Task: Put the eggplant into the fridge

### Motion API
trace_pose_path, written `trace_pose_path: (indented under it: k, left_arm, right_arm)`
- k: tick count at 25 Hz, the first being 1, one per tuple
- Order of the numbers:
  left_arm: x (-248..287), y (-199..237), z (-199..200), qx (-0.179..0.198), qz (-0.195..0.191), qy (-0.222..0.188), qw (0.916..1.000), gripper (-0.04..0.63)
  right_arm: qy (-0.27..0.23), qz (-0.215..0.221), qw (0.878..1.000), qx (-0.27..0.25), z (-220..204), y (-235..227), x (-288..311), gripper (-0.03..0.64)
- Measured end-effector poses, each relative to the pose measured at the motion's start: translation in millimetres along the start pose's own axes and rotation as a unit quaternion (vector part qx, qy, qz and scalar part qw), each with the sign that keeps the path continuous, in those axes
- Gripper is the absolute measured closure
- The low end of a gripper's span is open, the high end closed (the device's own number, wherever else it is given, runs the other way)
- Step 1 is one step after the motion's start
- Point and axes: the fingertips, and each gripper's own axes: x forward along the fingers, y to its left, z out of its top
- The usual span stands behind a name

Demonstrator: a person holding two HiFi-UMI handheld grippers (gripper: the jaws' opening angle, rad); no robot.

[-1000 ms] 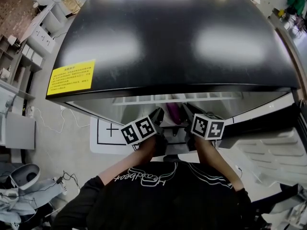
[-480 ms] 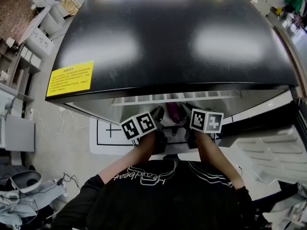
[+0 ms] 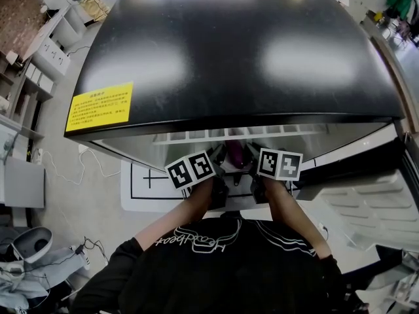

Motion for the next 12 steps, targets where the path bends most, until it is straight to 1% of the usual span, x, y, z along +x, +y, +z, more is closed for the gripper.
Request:
trace_pose_path:
  k: [2,4,7,12]
  left_arm:
    - [-0.2,-0.9,-0.3,0.003,-0.001,0.001,1.0,0.469]
    - [-0.2,-2.2,-1.7,0.01,-0.001,0.001,0.9999,0.462]
    - [-0.9,-2.4,-2.7,0.02,0.0,-0.001,0.9998,0.454]
    - [-5.6,-2.2,-7.2,0.033,-0.002,0.0,0.9994,0.448]
  right_arm:
    - [-0.001,0.001,1.0,0.005,-0.7,-0.2,-0.8,0.569]
    - [-0.003,-0.001,1.0,0.005,-0.1,-0.5,-3.4,0.54]
    - [-0.01,-0.015,1.0,-0.007,2.2,-1.2,-7.2,0.509]
    - [-0.032,-0.019,0.999,-0.008,3.2,1.7,-14.3,0.506]
